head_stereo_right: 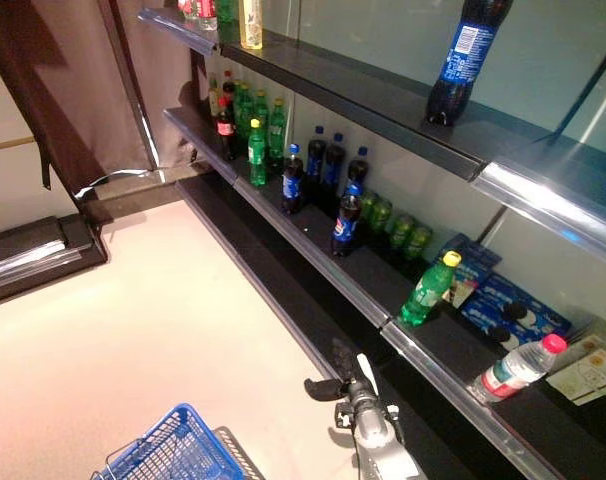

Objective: Pick up the drink and place into the basket.

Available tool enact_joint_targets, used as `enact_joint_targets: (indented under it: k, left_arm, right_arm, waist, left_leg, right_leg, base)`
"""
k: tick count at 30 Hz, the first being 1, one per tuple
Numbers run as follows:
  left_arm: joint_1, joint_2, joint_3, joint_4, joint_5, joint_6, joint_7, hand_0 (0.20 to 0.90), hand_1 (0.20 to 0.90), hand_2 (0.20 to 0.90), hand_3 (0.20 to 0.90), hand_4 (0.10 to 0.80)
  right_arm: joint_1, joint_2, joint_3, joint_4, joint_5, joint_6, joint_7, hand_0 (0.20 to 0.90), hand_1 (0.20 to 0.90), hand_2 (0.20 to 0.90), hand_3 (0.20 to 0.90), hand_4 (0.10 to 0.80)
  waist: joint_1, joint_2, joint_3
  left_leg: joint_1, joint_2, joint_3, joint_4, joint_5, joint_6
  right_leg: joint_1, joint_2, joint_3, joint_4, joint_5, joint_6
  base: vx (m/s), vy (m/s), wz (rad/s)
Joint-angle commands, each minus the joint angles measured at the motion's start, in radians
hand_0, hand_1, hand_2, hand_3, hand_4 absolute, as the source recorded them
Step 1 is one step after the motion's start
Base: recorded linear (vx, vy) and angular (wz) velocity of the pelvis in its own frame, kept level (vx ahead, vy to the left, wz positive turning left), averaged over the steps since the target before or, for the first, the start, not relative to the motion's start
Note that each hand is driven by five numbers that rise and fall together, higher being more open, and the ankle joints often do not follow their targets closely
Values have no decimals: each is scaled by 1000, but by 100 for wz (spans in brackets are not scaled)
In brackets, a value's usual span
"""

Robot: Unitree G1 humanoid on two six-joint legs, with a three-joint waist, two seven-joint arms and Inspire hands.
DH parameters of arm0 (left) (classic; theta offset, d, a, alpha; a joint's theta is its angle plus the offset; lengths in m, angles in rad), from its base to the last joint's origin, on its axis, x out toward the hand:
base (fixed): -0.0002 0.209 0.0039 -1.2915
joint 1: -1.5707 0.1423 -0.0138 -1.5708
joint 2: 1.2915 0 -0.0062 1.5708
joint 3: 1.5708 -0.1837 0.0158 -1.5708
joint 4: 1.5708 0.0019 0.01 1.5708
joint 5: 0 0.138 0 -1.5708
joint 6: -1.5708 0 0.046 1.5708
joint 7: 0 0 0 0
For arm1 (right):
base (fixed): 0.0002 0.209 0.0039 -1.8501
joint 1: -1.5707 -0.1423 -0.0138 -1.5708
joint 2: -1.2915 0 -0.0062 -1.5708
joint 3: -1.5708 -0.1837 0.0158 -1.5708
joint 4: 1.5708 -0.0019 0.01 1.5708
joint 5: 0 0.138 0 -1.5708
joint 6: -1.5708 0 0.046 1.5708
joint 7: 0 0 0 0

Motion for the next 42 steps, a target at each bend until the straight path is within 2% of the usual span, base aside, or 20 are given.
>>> enact_joint_targets:
  k: [1, 5, 11, 15, 21, 26, 30, 37, 42]
  left_arm:
    - [-34, -69, -16, -35, 22, -3, -25, 300, 300, 300, 200, 100]
    - [-21, -78, -8, -49, 33, 1, -17, 300, 300, 300, 200, 100]
    - [-9, -94, 2, -45, 41, -8, -20, 300, 300, 300, 200, 100]
    - [-4, -101, 5, -46, 49, -5, -14, 300, 300, 300, 200, 100]
    - [6, -105, -8, -47, 65, -7, -6, 300, 300, 300, 200, 100]
    - [10, -105, -17, -49, 76, -3, -10, 300, 300, 300, 200, 100]
    - [23, -111, -14, -65, 82, 0, -8, 300, 300, 300, 200, 100]
    - [22, -98, 3, -73, 78, 6, -24, 300, 300, 300, 200, 100]
    - [3, -92, 3, -77, 73, 15, -18, 300, 300, 300, 200, 100]
  right_arm:
    - [-63, -62, -25, -137, -16, -86, 9, 900, 900, 900, 900, 800]
    - [-83, -81, -65, -258, -1, -123, -44, 900, 900, 900, 900, 800]
    - [-120, -78, -147, -351, -24, -205, -262, 900, 900, 900, 900, 800]
    - [-135, -75, -188, -374, -31, -245, -377, 900, 900, 900, 900, 800]
    - [-181, -62, -199, -344, -7, -260, -482, 900, 900, 900, 900, 800]
    - [-215, -53, -211, -357, -50, -292, -552, 900, 900, 900, 900, 800]
    - [-213, -60, -233, -402, -84, -311, -585, 900, 900, 900, 900, 800]
    - [-169, -117, -295, -493, -101, -336, -630, 900, 900, 900, 900, 800]
    - [-140, -144, -342, -522, -86, -317, -671, 900, 900, 900, 900, 800]
  waist:
    - [-5, 19, -8]
    - [-6, 20, -9]
    - [-9, 28, -10]
    - [-5, 33, -10]
    - [16, 36, 2]
    - [23, 42, 22]
    - [22, 44, 21]
    - [-3, 32, 4]
    - [-28, 22, -1]
  left_leg:
    - [-27, 81, 48, 4, 12, -26]
    - [-22, 86, 56, 4, 9, -26]
    - [-8, 92, 70, 4, 3, -24]
    - [2, 90, 77, 4, 1, -20]
    - [8, 78, 72, 16, -3, -13]
    - [-6, 66, 62, 41, -8, -8]
    - [1, 60, 63, 34, -12, -6]
    - [12, 60, 88, 26, -22, -1]
    - [13, 63, 108, 28, -28, 4]
  right_leg:
    - [20, -44, 21, -1, 19, 25]
    - [21, -47, 23, -1, 15, 25]
    - [26, -45, 33, -1, 9, 22]
    - [33, -43, 37, -1, 4, 18]
    - [47, -41, 27, 8, -7, 7]
    - [46, -43, 23, 23, -14, 1]
    - [52, -46, 29, 14, -12, 7]
    - [41, -48, 57, 19, -11, 19]
    - [24, -49, 83, 28, -6, 25]
  base:
    - [0, 0, 0]
    - [32, 4, -3]
    - [47, 3, 0]
    - [58, 7, -1]
    - [67, 10, -8]
    - [10, 27, 0]
    - [0, 43, 1]
    - [-7, 19, -2]
    - [-14, -2, -14]
